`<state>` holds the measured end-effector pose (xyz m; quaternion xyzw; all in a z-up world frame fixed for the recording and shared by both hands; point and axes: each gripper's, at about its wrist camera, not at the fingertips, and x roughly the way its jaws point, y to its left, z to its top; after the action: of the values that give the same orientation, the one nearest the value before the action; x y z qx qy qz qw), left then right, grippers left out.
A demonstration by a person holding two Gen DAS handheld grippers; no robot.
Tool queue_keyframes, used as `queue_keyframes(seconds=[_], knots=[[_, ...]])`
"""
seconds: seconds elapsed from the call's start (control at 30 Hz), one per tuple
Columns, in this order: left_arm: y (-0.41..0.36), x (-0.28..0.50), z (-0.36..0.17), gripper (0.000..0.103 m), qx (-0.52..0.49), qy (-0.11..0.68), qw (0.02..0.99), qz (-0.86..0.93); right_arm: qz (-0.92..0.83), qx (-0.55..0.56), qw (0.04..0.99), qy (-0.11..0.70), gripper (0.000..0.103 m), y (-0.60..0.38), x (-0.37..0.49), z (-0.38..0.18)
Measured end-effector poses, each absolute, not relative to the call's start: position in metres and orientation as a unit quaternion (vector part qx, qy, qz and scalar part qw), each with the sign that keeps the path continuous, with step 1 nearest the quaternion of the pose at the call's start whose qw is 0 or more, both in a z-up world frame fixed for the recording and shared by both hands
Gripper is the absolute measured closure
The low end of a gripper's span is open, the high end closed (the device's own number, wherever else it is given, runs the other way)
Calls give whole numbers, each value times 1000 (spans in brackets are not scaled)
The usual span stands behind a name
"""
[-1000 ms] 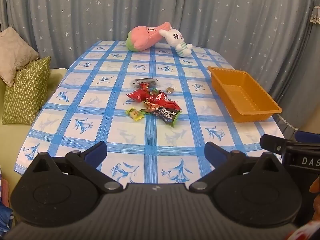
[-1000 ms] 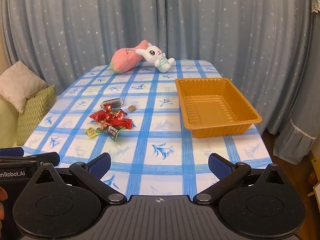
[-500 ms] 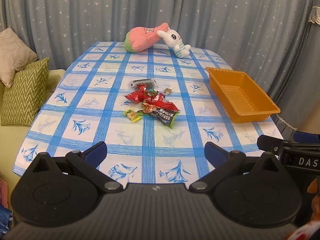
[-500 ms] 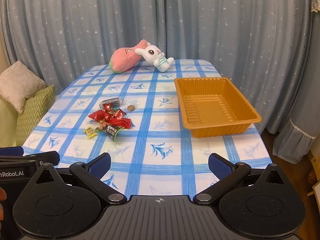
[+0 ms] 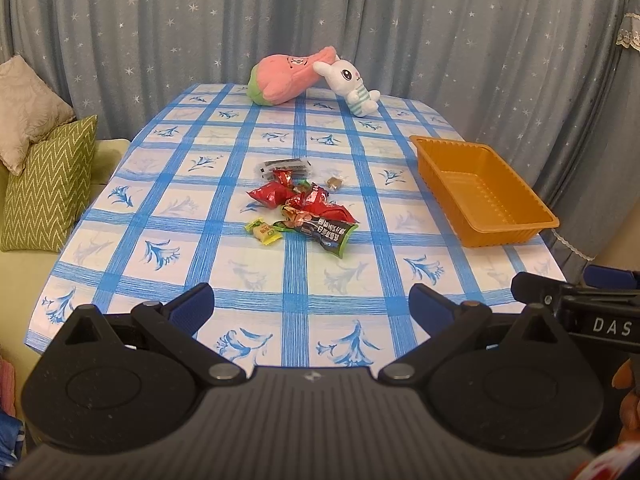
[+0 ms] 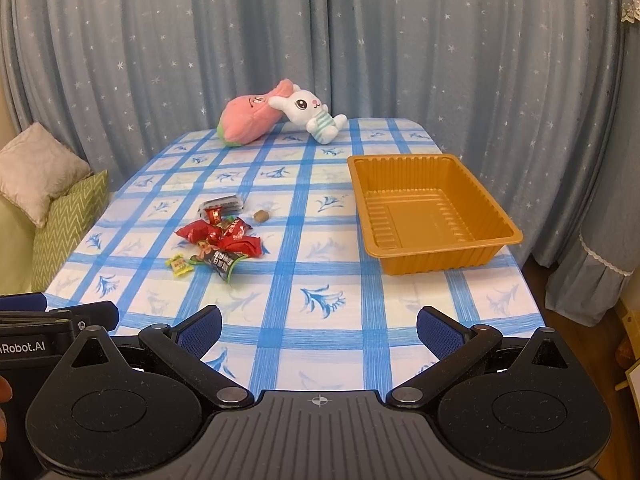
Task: Organize snacks
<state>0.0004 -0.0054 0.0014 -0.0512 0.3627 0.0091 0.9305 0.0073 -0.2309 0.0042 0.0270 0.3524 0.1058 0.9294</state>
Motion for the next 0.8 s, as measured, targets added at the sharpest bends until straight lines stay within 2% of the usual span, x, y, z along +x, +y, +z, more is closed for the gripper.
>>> queue_keyframes(seconds=[0.8], knots=[[-8,1,2,0,-51,362,931,9,105,27,930,352,0,-231,7,4]])
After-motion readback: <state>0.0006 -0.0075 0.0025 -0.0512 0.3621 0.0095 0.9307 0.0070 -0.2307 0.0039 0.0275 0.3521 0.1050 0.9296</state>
